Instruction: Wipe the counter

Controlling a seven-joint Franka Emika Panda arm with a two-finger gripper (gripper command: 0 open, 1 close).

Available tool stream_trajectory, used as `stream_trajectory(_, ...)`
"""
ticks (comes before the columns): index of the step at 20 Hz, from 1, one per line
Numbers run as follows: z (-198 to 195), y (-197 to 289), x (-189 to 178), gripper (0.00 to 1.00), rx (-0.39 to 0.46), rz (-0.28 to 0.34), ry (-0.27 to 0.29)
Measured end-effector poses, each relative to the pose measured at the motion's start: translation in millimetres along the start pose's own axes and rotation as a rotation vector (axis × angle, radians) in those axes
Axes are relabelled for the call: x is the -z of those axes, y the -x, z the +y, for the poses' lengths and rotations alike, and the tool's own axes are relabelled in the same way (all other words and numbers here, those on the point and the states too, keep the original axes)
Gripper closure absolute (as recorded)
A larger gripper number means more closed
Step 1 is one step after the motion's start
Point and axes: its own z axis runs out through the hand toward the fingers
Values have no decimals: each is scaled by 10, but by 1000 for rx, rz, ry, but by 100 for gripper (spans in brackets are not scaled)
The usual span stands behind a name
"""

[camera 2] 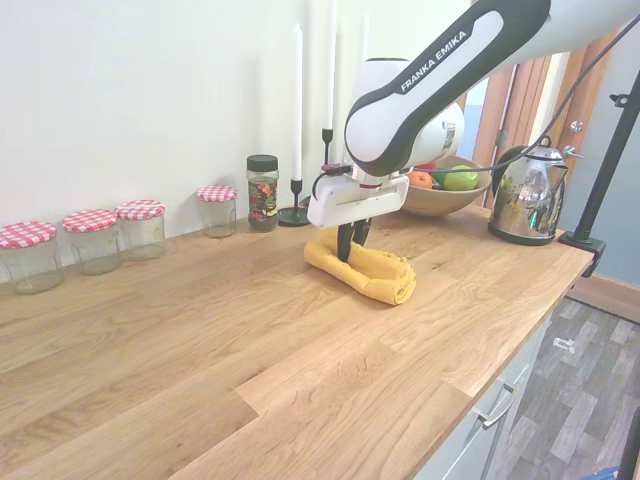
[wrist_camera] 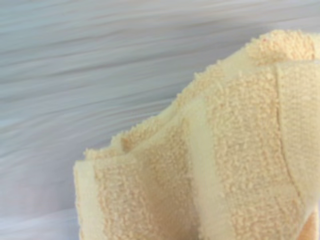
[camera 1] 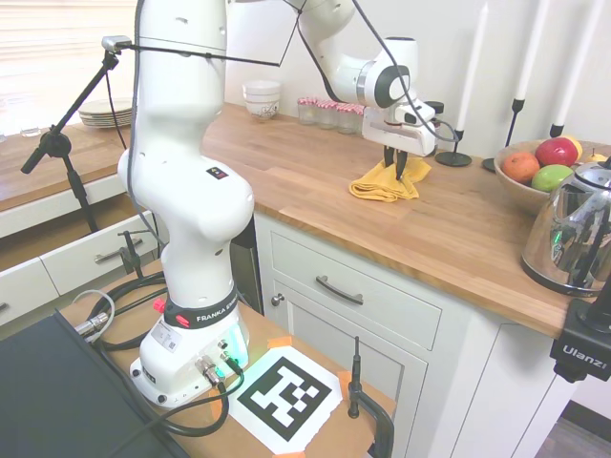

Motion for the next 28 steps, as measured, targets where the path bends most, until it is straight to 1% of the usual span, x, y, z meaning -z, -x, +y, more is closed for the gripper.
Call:
stream_trajectory(3, 229, -309, -11, 100, -28, -9, -16)
stream_trajectory(6, 385, -489, -22, 100, -47, -15, -27)
stream_trajectory(13, 586, -681, -23, 100, -80, -25, -38)
stream_trajectory(18, 699, -770, -18, 100, -96, -24, -35)
stream_trajectory(19, 714, -781, -16, 0, -100, -27, -33)
stream_trajectory(28, 750, -804, -12, 0, -107, -37, -25)
